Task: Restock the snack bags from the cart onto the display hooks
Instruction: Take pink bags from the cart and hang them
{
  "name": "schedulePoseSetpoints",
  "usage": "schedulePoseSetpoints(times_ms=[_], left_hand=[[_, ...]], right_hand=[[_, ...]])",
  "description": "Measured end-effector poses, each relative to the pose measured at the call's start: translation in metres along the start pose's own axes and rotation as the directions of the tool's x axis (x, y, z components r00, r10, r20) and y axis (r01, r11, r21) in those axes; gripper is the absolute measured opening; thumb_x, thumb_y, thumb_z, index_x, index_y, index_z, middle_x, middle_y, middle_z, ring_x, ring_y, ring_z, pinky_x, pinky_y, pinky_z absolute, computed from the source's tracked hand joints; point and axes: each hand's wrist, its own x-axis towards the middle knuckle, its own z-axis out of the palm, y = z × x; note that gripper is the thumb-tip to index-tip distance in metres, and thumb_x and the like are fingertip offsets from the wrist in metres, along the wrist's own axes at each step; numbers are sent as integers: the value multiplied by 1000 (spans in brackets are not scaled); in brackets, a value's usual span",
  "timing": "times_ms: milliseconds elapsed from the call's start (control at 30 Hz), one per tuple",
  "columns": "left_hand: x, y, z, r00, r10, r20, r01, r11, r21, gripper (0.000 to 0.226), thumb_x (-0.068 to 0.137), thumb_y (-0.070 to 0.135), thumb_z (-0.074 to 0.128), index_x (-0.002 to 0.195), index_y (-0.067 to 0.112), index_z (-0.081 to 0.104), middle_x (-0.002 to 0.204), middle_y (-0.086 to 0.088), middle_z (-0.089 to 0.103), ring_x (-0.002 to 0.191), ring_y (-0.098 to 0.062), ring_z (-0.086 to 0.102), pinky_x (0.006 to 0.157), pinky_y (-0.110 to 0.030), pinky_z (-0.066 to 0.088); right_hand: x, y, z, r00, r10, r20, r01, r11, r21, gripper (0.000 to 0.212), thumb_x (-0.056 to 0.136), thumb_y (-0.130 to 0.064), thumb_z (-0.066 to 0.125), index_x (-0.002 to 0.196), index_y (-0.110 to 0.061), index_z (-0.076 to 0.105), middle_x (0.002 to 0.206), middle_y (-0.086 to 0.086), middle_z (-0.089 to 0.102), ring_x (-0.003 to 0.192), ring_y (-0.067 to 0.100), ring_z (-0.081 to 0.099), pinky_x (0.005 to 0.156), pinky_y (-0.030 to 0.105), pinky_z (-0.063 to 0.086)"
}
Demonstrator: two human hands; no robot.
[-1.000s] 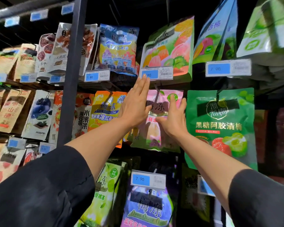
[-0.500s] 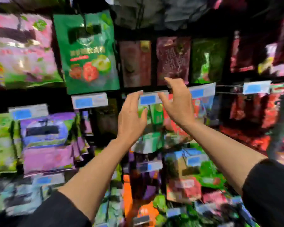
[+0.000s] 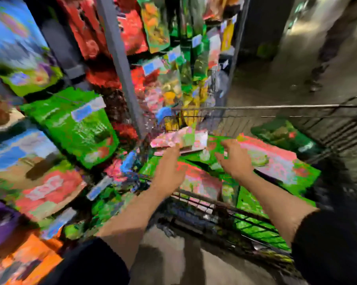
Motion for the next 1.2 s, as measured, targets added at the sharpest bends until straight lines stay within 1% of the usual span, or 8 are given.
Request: schedulePoseSetpoints(times_ms=[100,367,533,733,900,1000,1133,1200], left_hand=[[20,-9,34,999,23,34,-22,999,-50,59,77,10,58,134,2,48,135,-17,50,127,-29,46,104,-23,28],[81,-13,122,962,-22,270,57,991,-121,59,83,9,67,137,3,44,135,-17,48,123,-33,50,101,-45,42],[110,-29,152,944,-50,327,90,990,-109,56,84,6,64,136,3,44,138,-17,46,126,-31,46,101,-30,31],[129,-33,172,953,-94,289,142,979,-149,55,87,5,62,138,3,43,139,-17,45,128,-32,42,102,-30,29],[118,-27,184,941,-116,317,171,974,-150,55,88,8,61,140,6,42,137,-11,42,124,-29,46,101,-34,36],[113,-20,188,937,-121,327,175,974,-142,62,89,14,62,144,6,35,142,-11,38,133,-27,35,107,-32,30],[109,-16,192,913,-185,363,251,958,-142,66,92,21,60,147,5,28,144,-13,34,136,-28,32,109,-33,28],[109,-14,192,897,-216,385,285,950,-131,69,93,24,60,148,3,24,147,-15,31,139,-29,29,111,-33,25]], right_hand=[[-5,52,-2,981,194,24,-192,980,-54,43,89,-27,65,123,-2,57,124,21,57,115,36,54,93,41,41],[9,112,10,919,395,22,-380,897,-225,45,85,-25,69,122,-1,57,122,24,57,114,39,55,93,41,43],[58,137,24,900,436,8,-409,850,-331,42,87,-33,66,111,-1,58,117,23,54,113,40,51,91,43,41],[107,158,33,884,462,67,-367,776,-512,65,88,-53,54,138,-14,37,146,16,32,137,32,28,107,54,29],[93,159,49,750,616,241,-417,723,-550,78,91,-66,35,150,-21,12,158,16,12,147,29,8,113,57,14],[71,136,58,774,593,222,-427,747,-509,74,94,-62,32,150,-17,15,150,24,27,140,38,27,109,49,27],[66,124,46,901,434,20,-378,805,-458,37,92,-32,53,118,-6,51,111,26,59,103,41,56,81,43,44],[80,141,34,879,477,-18,-417,748,-516,55,82,-29,67,126,-4,47,124,26,51,115,40,48,92,46,43]])
